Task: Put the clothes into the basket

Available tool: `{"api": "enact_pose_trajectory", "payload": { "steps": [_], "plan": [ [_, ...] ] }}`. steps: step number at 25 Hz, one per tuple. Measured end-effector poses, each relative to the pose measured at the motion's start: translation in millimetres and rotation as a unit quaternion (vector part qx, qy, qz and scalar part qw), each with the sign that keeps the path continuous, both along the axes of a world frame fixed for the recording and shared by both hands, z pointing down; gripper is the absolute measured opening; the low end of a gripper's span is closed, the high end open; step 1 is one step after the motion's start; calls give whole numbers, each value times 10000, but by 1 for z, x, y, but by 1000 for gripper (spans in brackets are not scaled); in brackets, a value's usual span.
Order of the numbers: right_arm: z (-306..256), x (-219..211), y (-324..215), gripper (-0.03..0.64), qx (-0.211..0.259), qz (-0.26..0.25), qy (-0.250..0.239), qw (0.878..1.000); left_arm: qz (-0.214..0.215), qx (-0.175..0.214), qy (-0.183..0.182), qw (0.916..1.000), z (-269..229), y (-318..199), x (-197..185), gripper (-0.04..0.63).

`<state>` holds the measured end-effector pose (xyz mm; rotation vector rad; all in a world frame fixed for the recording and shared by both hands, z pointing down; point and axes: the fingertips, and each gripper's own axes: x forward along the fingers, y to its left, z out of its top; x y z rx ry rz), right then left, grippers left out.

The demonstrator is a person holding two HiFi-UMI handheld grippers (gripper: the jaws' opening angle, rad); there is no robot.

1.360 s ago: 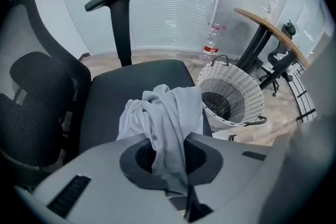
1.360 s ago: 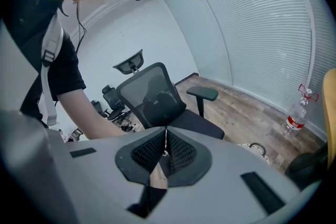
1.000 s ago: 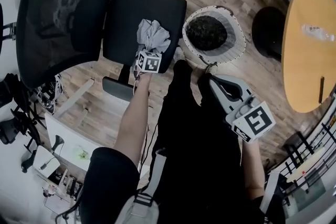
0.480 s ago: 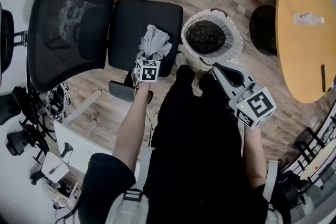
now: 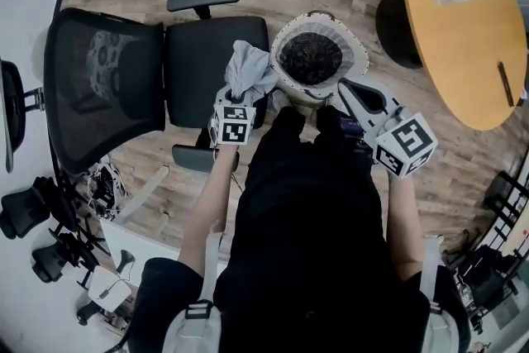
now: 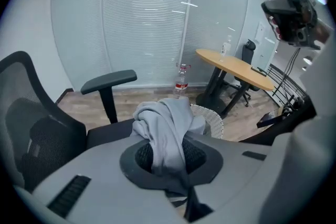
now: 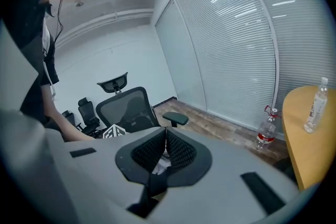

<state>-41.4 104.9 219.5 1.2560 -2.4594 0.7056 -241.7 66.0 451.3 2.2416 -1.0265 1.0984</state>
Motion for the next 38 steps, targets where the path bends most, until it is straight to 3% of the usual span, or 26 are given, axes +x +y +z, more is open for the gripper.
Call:
{"api": "enact_pose_trajectory", "payload": {
  "steps": [6,13,28,38],
  "plan": [
    [0,32,5,17,60,201,-2,9998,584,293,274,9975,-34,3,56,52],
    [4,77,0,17,106,266,-73,9996,764,414,512,9949,-57,9,111,52],
    [23,170,-23,17,-115,-284,-271,9992,187,66,570,9982,-40,17,202,52],
    [57,196,-29,18,-436,-861,-337,9948,-147,-206,465,9986,2,18,245,52]
  ]
}}
